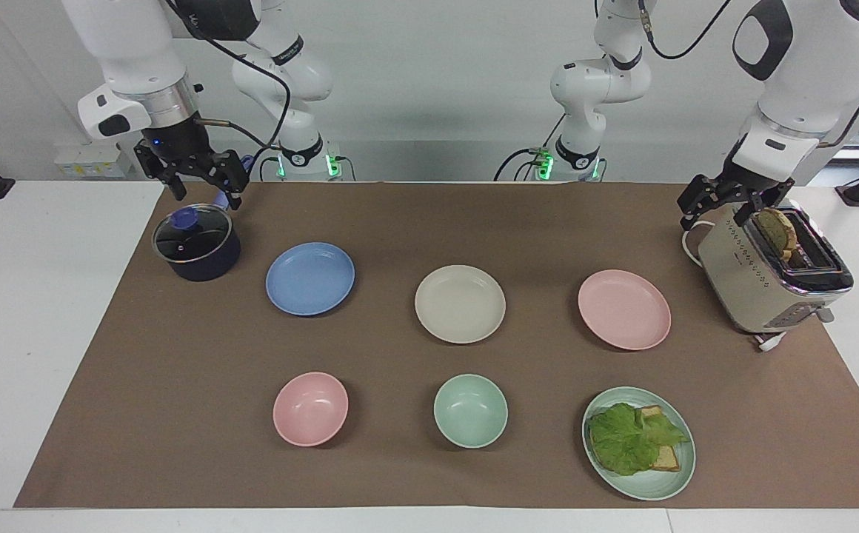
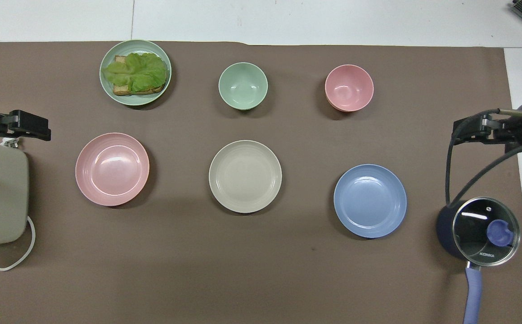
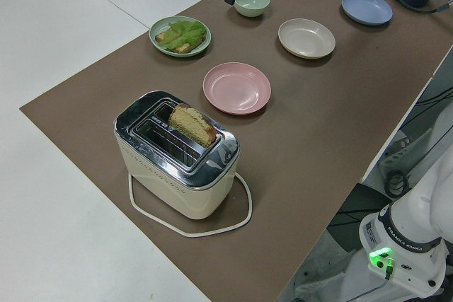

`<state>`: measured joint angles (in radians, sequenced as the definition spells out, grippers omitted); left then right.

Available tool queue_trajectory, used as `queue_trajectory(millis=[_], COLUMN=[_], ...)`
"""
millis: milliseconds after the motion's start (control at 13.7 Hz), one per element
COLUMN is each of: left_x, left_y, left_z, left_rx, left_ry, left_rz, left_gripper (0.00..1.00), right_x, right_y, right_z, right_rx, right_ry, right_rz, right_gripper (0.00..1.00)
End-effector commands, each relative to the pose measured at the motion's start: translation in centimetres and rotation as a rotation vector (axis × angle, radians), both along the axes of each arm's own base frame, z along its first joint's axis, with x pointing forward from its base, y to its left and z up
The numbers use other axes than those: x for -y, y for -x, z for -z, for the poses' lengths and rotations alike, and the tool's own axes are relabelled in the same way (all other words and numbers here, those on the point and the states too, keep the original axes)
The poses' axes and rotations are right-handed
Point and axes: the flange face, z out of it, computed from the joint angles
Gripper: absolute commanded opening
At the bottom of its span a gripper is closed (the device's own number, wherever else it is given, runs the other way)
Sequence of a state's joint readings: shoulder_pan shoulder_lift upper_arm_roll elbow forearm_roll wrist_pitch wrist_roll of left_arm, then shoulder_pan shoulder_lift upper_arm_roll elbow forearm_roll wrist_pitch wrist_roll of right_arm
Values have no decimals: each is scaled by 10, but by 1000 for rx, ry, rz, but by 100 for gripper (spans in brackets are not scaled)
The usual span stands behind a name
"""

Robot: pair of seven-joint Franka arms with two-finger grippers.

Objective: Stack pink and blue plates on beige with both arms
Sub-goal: 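Reach the left gripper down to the rim of the pink plate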

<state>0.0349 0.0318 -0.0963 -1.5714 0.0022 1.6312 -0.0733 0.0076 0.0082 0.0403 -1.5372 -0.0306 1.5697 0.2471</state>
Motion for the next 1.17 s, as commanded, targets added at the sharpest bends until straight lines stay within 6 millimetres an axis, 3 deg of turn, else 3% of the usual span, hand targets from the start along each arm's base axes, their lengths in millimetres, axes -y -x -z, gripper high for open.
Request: queue_trajectory(millis=[0,583,801,1093], left_x=[-15,-35,-53,-72], left_y=[10,2,11,37], left_z=[16,221,269,285], left_rx=[-41,-123,-127,-146], left_ry=[53,58,59,56], left_rz=[-51,-98,-131,-171], left_gripper=[100,100,100,100], right_x=[7,-2,-2,0], right_y=[-1,0,-1,0], right_z=[-2,-4,-3,-3], right_rx=[3,9,14,9], right_ry=[8,5,5,5], right_rz=[-9,-18,-21,-18], right_gripper=[100,100,100,100])
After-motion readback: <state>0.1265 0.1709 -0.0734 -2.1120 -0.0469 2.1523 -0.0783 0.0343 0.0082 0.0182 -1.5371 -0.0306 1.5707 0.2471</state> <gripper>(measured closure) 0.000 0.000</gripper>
